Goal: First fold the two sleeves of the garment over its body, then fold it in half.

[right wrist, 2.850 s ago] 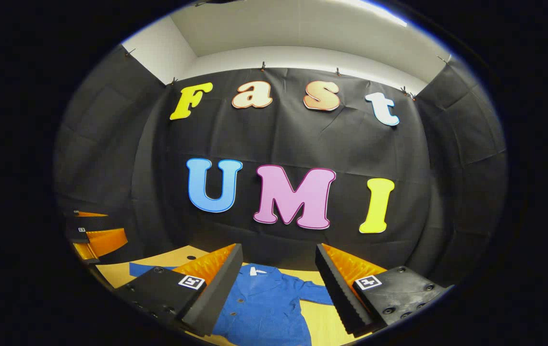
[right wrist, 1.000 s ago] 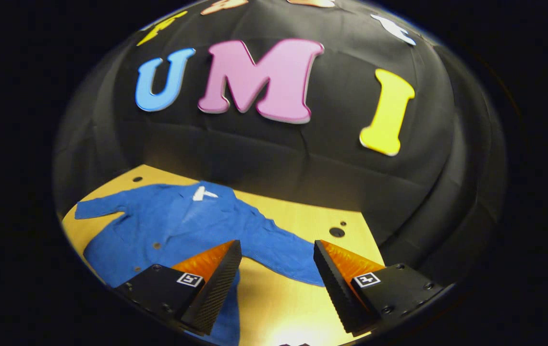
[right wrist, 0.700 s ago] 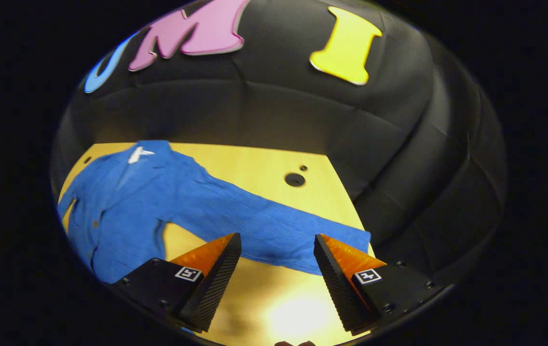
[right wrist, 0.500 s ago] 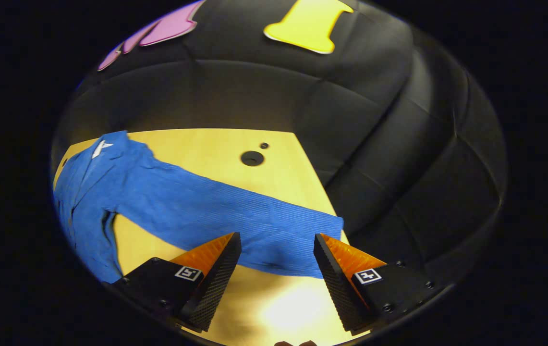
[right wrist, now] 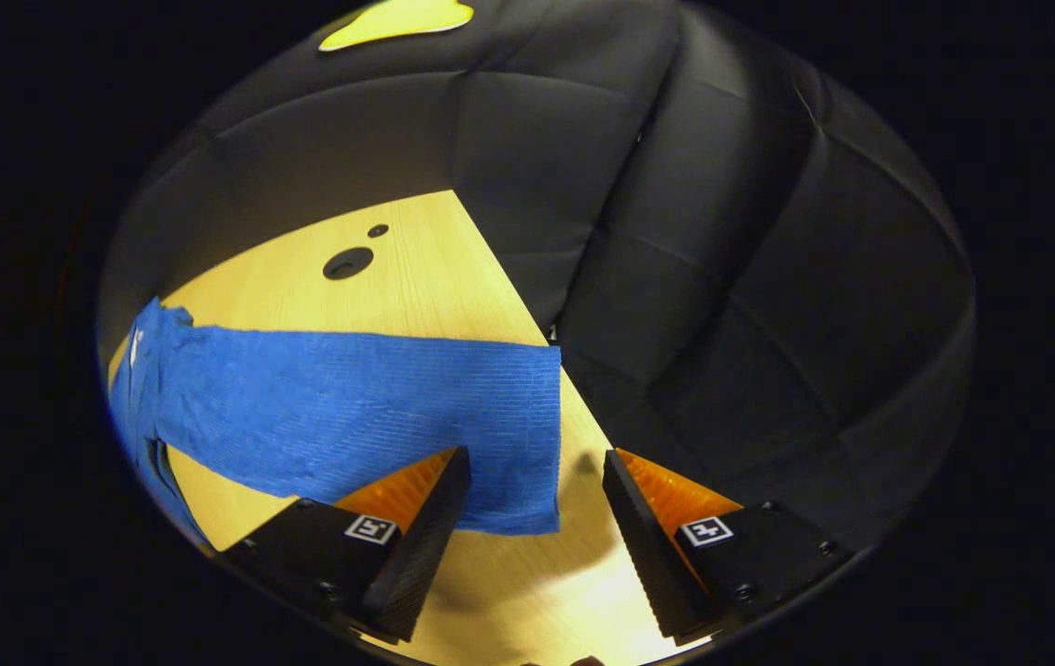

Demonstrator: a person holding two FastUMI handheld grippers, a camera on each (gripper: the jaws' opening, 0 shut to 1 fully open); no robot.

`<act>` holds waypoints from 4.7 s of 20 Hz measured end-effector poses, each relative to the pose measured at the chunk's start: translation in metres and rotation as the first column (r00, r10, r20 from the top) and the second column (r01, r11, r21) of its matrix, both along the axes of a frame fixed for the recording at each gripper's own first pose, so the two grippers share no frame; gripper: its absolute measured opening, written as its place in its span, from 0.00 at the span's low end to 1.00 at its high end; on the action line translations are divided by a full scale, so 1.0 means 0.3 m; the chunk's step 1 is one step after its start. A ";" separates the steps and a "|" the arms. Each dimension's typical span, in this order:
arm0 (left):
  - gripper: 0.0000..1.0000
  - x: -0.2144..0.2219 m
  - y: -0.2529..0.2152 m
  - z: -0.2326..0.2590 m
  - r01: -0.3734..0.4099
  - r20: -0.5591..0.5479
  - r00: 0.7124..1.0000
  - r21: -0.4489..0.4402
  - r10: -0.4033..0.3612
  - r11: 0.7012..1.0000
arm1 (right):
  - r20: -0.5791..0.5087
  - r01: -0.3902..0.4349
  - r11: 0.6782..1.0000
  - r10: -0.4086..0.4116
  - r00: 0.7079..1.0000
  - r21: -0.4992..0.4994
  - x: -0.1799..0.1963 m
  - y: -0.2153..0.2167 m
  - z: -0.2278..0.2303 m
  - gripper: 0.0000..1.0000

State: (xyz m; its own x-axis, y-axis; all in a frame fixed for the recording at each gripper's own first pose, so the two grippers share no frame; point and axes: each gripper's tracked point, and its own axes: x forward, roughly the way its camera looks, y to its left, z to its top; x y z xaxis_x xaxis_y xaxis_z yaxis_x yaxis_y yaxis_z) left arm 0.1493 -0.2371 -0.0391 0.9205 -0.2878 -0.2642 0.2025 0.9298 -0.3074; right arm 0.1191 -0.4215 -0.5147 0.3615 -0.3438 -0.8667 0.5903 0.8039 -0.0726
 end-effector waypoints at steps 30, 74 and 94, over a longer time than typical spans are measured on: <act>0.82 -0.335 0.672 -0.150 -0.336 -0.062 0.941 -0.031 0.334 0.941 | 0.423 -0.730 0.638 0.607 0.672 0.245 0.559 1.797 0.521 0.04; 0.84 -0.014 1.737 -1.010 -0.633 -0.590 0.436 0.336 0.680 0.698 | 0.380 -0.124 0.942 0.244 0.892 -0.312 -0.425 0.731 1.258 0.97; 0.00 0.365 1.447 -0.543 -0.425 -0.407 0.793 0.163 0.453 0.890 | 0.405 -0.190 0.930 0.313 0.859 -0.316 -0.330 0.713 1.101 0.98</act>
State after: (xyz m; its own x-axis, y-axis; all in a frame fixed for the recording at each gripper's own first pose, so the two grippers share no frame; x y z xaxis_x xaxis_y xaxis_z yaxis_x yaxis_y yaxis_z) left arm 0.2587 0.1971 -0.2020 0.7368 0.1496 -0.6594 -0.3692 0.9060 -0.2071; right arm 0.0200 -0.2076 -0.1843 0.7880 -0.3743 -0.4888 0.3884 0.9183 -0.0770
